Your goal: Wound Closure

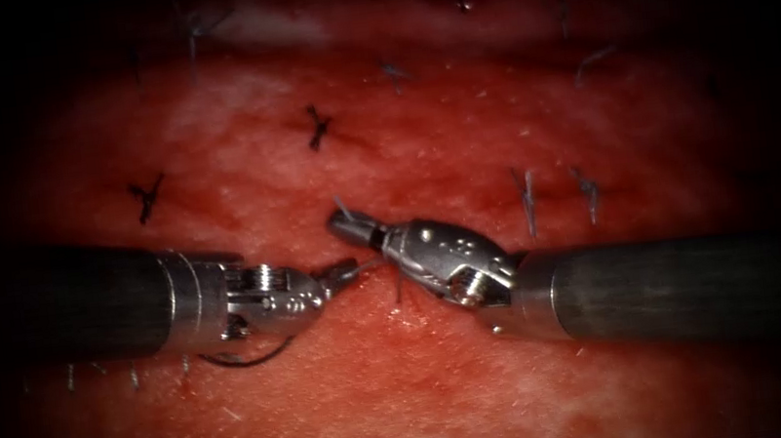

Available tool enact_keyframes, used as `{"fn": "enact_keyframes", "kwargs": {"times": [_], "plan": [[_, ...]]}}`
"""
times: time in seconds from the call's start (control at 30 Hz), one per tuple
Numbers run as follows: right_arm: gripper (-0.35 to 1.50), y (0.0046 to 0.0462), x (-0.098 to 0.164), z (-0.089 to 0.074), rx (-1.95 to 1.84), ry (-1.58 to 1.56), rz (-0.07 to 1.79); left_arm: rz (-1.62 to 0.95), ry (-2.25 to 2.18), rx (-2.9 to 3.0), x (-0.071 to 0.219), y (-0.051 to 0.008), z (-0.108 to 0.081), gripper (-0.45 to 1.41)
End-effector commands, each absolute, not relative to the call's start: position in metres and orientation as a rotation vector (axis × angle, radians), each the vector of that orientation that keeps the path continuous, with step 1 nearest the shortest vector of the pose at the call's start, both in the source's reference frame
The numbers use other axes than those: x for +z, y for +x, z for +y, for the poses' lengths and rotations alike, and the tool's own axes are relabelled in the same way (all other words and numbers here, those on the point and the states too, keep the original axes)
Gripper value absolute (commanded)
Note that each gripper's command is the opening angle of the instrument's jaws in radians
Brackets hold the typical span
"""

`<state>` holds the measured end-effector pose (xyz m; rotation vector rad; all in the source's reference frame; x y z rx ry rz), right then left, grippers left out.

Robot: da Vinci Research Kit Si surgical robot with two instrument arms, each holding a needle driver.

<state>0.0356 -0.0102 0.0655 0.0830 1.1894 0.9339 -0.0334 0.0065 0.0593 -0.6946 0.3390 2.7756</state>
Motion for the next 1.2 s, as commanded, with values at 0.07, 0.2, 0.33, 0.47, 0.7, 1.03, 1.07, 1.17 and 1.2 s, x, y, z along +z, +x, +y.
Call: {"fn": "enact_keyframes", "kwargs": {"times": [0.07, 0.2, 0.33, 0.47, 0.7, 1.03, 1.07, 1.17, 1.2], "plan": [[-0.35, 0.0359, 0.065, -0.011, 0.920, 0.067, 1.207, 0.318, -0.682, 2.767, 0.060, -0.0326, 0.008, -0.45], [-0.35, 0.0356, 0.064, -0.011, 0.909, 0.053, 1.219, 0.292, -0.662, 2.749, 0.059, -0.0305, 0.010, -0.45], [-0.35, 0.0355, 0.064, -0.012, 0.893, 0.048, 1.226, 0.261, -0.649, 2.741, 0.059, -0.0287, 0.013, -0.45], [-0.35, 0.0349, 0.065, -0.013, 0.863, 0.049, 1.242, 0.244, -0.646, 2.730, 0.059, -0.0282, 0.016, -0.45], [-0.35, 0.0342, 0.064, -0.014, 0.802, 0.096, 1.234, 0.241, -0.636, 2.720, 0.061, -0.0283, 0.020, -0.45], [-0.35, 0.0325, 0.064, -0.017, 0.753, 0.125, 1.195, 0.227, -0.626, 2.715, 0.062, -0.0268, 0.025, -0.45], [-0.35, 0.0322, 0.064, -0.017, 0.749, 0.127, 1.194, 0.226, -0.626, 2.715, 0.062, -0.0267, 0.025, -0.45], [-0.35, 0.0312, 0.064, -0.018, 0.731, 0.133, 1.188, 0.226, -0.625, 2.714, 0.063, -0.0265, 0.026, -0.45], [-0.35, 0.0310, 0.064, -0.018, 0.729, 0.135, 1.189, 0.226, -0.625, 2.714, 0.063, -0.0264, 0.026, -0.45]]}}
